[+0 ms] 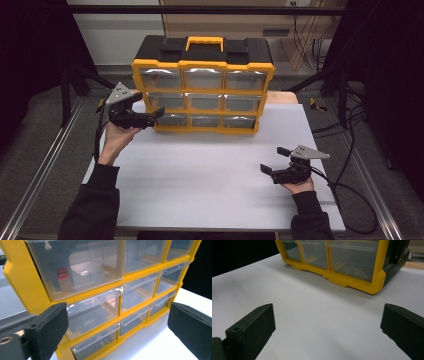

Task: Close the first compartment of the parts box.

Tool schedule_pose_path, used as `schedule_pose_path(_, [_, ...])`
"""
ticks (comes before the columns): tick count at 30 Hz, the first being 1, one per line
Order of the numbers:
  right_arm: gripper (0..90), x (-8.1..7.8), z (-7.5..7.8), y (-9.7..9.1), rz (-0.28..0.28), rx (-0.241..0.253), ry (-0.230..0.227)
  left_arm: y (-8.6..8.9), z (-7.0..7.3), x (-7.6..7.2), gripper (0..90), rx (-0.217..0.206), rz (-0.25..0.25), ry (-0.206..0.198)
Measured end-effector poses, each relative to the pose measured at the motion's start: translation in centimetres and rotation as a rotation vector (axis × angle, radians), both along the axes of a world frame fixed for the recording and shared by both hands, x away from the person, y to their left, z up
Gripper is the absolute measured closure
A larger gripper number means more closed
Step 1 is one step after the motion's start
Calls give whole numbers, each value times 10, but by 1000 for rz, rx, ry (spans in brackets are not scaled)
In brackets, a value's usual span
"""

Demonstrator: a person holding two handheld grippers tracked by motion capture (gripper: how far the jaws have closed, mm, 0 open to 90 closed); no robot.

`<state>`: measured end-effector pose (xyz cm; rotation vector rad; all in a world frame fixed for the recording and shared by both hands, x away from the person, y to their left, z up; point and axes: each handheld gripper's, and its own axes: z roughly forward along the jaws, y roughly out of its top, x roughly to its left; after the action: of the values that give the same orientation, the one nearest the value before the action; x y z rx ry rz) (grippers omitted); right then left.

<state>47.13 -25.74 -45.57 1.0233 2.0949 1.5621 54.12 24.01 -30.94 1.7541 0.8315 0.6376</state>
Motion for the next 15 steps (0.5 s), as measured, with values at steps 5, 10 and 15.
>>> schedule_pose_path(5, [2,0,0,0,0,-1,-1,3,-5,-9,9,-16,-15,-3])
schedule_pose_path(10, [2,0,0,0,-1,-1,-1,4,-11,-20,4,-14,-34,-14])
schedule_pose_path(15, [2,0,0,-1,-3,-1,-1,4,-20,-29,1,-11,-50,-19])
